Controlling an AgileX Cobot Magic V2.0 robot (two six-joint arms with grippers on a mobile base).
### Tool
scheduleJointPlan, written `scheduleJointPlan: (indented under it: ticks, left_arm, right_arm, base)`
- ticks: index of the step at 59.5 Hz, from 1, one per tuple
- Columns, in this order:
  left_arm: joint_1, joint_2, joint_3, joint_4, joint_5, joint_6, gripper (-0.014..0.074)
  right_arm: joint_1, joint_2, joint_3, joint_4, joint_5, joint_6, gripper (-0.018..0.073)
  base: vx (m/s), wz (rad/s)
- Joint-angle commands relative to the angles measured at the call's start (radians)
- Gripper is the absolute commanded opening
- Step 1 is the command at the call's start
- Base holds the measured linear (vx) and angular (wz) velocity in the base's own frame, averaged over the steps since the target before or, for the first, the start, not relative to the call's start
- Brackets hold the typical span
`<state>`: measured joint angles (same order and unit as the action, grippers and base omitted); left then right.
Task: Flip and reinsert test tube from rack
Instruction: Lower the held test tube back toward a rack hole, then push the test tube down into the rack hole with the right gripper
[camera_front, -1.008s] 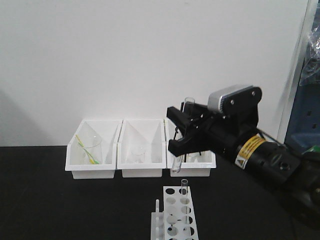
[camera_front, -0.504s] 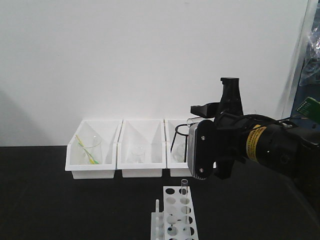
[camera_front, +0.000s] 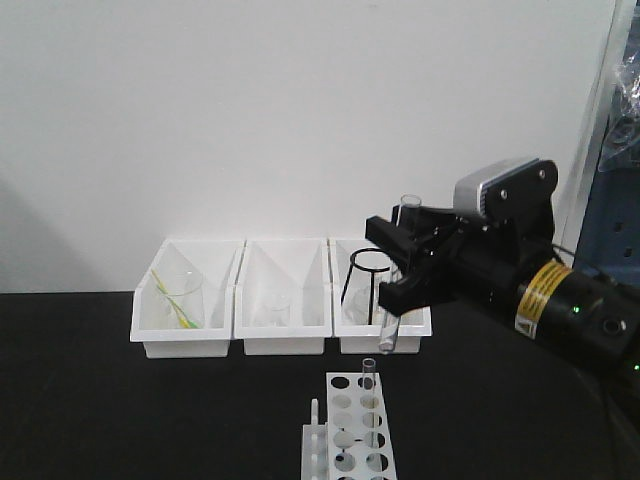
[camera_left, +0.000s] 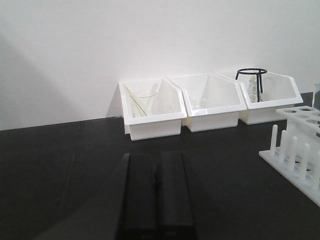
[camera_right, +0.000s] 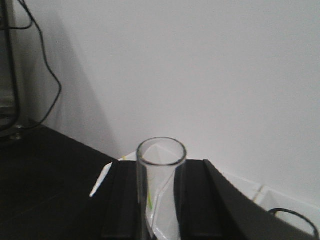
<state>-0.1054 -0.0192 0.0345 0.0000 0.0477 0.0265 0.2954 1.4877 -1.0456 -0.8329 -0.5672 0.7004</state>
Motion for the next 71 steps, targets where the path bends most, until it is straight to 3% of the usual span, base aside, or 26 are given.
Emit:
scheduleJointPlan:
  ticks: [1,9,18,29,44,71]
  left_arm:
    - [0.000,-0.008,-0.006,0.000,-0.081,-0.002,-0.0006]
    - [0.000,-0.008,-0.006,0.000,-0.081,-0.002,-0.0006]
    - [0.000,-0.008,-0.006,0.000,-0.081,-0.002,-0.0006]
    - [0.000,-0.008,-0.006,0.000,-0.081,-0.002,-0.0006]
    - [0.000,-0.008,-0.006,0.000,-0.081,-0.002,-0.0006]
    - [0.000,-0.008,-0.006,0.000,-0.081,-0.002,-0.0006]
  right_arm:
    - [-0.006,-0.015,0.025,0.042,-0.194,-0.033,-0.0011]
    - [-0.003,0.027,0.098,0.094,-0.359,-0.101,-0.0011]
    - [-0.003,0.068,0.137,0.161,-0.452,-0.174,-0.0011]
    - [-0.003,0.115,0.137,0.156,-0.469,-0.170,-0.0011]
    - [-0.003,0.129,0.137,0.137,-0.387,-0.157,-0.0011]
    - [-0.003,0.235,0.137,0.095,-0.433,-0.153,-0.0011]
  base:
    - [0.00,0.00]
    - [0.00,0.00]
    - [0.00,0.00]
    - [0.00,0.00]
    - [0.00,0.00]
    - [0.00,0.00]
